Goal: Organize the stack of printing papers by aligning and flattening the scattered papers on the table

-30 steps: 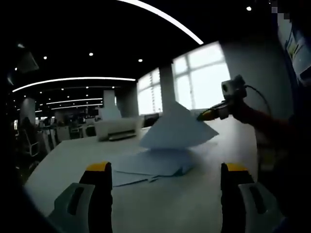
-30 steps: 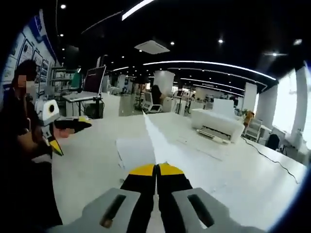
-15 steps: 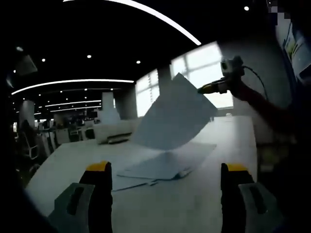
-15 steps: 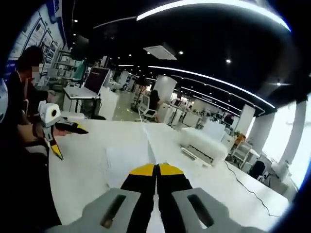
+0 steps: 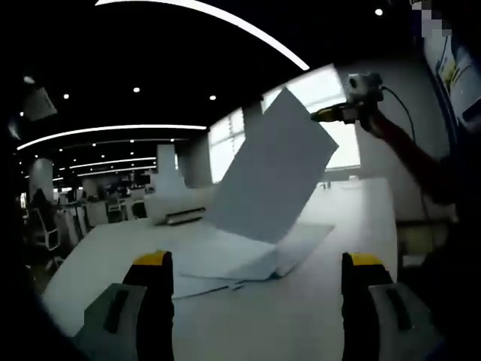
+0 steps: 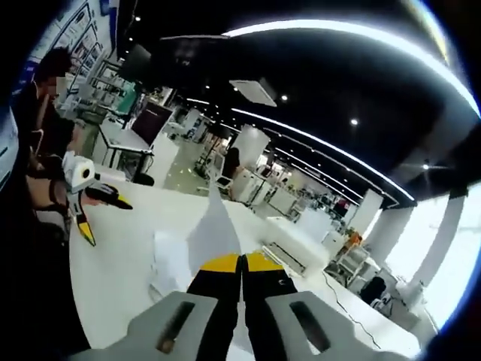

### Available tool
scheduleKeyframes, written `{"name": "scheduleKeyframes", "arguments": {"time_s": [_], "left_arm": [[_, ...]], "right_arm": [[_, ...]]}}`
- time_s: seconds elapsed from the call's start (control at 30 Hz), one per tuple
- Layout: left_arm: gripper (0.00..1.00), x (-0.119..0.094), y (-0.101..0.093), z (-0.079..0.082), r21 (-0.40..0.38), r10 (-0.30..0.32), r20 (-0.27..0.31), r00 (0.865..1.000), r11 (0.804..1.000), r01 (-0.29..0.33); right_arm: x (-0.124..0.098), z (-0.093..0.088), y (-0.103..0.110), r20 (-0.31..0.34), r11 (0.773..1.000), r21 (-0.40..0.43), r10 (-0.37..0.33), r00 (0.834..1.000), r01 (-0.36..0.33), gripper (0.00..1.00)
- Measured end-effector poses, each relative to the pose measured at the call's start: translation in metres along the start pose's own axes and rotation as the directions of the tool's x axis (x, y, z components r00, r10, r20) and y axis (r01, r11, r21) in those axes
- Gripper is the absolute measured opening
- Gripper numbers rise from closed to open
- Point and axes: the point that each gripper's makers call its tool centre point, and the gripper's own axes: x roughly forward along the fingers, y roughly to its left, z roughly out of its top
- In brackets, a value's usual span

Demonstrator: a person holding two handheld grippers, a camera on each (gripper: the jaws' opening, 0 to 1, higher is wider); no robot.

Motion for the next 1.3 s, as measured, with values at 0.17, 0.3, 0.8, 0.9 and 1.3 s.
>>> {"name": "scheduleKeyframes", "arguments": {"time_s": [0.17, 0.3, 0.8, 0.9, 1.3], "left_arm": [[0.95, 0.001, 0.000, 0.003, 0.003, -0.003, 0.005, 1.000, 1.000, 0.003], [0.95, 0.001, 0.001, 0.008, -0.010, -0.012, 0.021, 1.000, 1.000, 0.012], [0.95, 0.001, 0.001, 0.016, 0.009, -0.019, 0.031, 0.999, 1.000, 0.018], [0.95, 0.002, 0.000, 0.017, 0.009, -0.022, 0.034, 0.999, 1.000, 0.022], [0.94, 0.006, -0.008, 0.020, 0.022, -0.044, 0.035, 0.998, 0.999, 0.044]], "right_arm": [[-0.010, 0.016, 0.006, 0.013, 0.999, -0.037, 0.008, 1.000, -0.008, 0.00], [-0.017, 0.025, 0.011, 0.022, 0.999, -0.047, 0.022, 1.000, -0.021, 0.00], [-0.033, 0.045, 0.026, 0.055, 0.994, -0.061, 0.096, 0.994, -0.093, 0.00], [-0.034, 0.047, 0.029, 0.056, 0.993, -0.065, 0.104, 0.993, -0.100, 0.00], [-0.027, 0.044, 0.055, 0.030, 0.976, -0.115, 0.190, 0.981, -0.185, 0.00]]}}
